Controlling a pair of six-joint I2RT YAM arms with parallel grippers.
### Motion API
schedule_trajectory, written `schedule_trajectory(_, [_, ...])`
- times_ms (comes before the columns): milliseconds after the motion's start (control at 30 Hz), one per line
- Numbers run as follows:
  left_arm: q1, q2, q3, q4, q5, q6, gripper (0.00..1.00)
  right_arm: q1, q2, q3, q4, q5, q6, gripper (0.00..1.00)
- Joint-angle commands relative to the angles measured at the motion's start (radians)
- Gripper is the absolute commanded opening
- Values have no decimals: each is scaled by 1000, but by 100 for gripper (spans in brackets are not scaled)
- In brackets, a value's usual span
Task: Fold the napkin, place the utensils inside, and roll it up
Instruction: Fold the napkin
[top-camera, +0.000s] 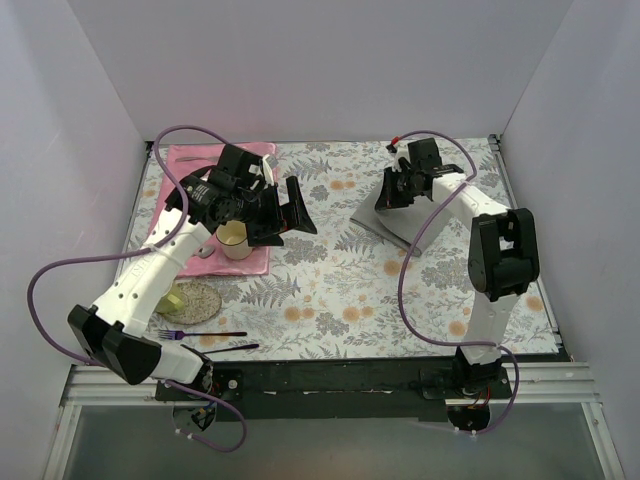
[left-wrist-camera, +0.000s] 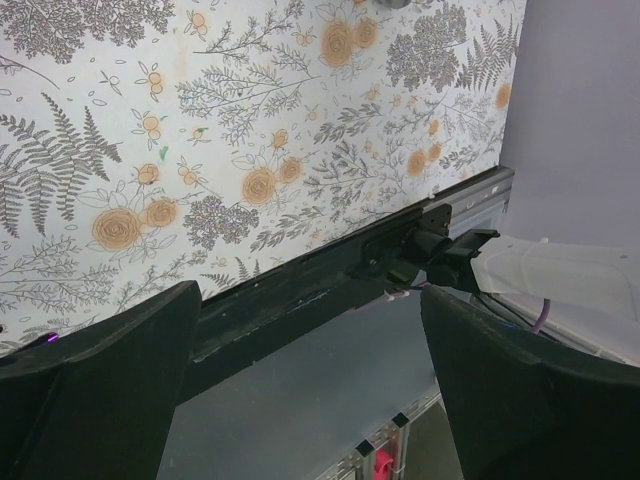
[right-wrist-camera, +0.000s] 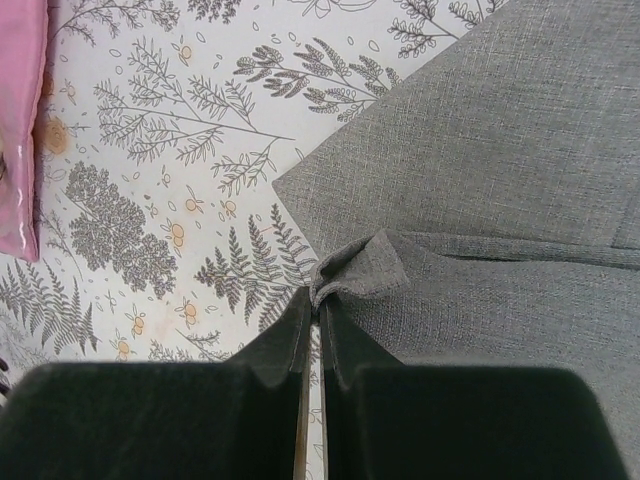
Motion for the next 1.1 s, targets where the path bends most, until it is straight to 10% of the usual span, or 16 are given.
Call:
schedule_trajectory(0, [2, -2, 28, -22, 19, -5, 92, 12, 27, 57, -14, -31, -31, 4])
schedule_trajectory(667, [2, -4, 1, -4, 31, -31, 91, 58, 156, 161, -54, -68, -63, 6])
schedule_trajectory(1067, [-10, -20, -116, 193, 11, -77, 90, 46, 146, 348, -175, -79, -27, 53])
